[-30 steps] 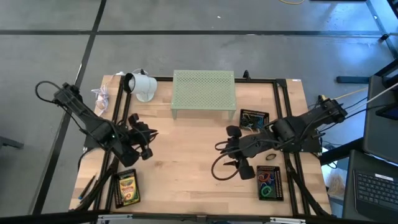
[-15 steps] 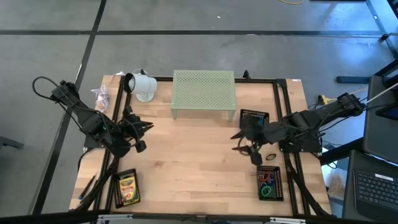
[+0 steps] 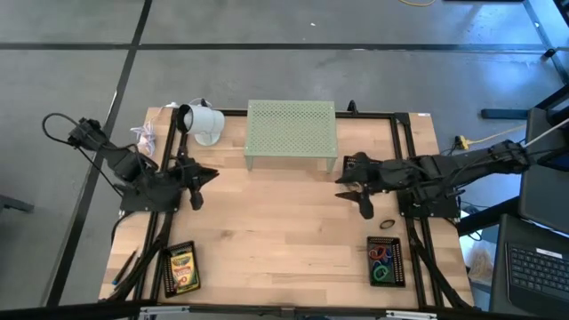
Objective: Pick & Place Office Desk Supplies
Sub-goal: Put the top right black bin on the shelf
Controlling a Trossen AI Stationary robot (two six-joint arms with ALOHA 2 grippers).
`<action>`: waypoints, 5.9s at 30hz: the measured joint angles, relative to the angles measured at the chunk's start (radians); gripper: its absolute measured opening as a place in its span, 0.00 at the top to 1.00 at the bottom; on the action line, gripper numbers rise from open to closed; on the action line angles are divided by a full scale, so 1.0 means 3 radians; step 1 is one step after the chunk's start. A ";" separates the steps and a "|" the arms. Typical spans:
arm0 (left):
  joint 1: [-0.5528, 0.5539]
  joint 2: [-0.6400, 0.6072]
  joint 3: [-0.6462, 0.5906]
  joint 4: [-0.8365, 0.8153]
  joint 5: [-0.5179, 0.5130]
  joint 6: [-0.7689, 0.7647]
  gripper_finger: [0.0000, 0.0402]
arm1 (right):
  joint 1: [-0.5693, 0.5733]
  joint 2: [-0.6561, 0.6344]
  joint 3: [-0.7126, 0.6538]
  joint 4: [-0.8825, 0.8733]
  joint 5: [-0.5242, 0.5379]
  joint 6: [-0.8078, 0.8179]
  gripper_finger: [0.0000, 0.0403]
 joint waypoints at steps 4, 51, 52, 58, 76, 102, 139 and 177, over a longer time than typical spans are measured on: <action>0.0078 -0.0300 -0.0204 0.0346 0.0151 0.0374 0.92 | -0.0091 -0.0336 -0.0303 0.0338 -0.0196 -0.0085 0.50; 0.0284 -0.1028 -0.1112 0.3072 0.1249 0.1924 0.92 | -0.0203 -0.0709 -0.1075 0.1883 0.0182 0.0032 0.50; 0.0284 -0.1027 -0.1112 0.3071 0.1255 0.1937 0.92 | -0.0204 -0.0697 -0.1075 0.1876 0.0203 0.0073 0.50; 0.0284 -0.1028 -0.1112 0.3072 0.1218 0.1920 0.92 | -0.0225 -0.0671 -0.0953 0.1153 0.0314 0.0212 0.50; 0.0284 -0.0700 -0.1109 0.2976 0.0809 0.2262 0.85 | -0.0547 0.0308 -0.0283 -0.1241 -0.0008 0.1385 0.43; 0.0284 -0.0509 -0.1109 0.2983 0.0461 0.2092 0.71 | -0.1060 0.1485 -0.0177 -0.0761 0.0069 0.2368 0.45; 0.0284 -0.0509 -0.1109 0.2950 0.0467 0.2092 0.71 | -0.1040 0.1547 0.0390 -0.2258 -0.0234 0.2041 0.95; 0.0284 -0.0511 -0.1109 0.2952 0.0467 0.2092 0.71 | -0.0593 0.1876 0.2499 -0.3831 0.0533 -0.0636 0.95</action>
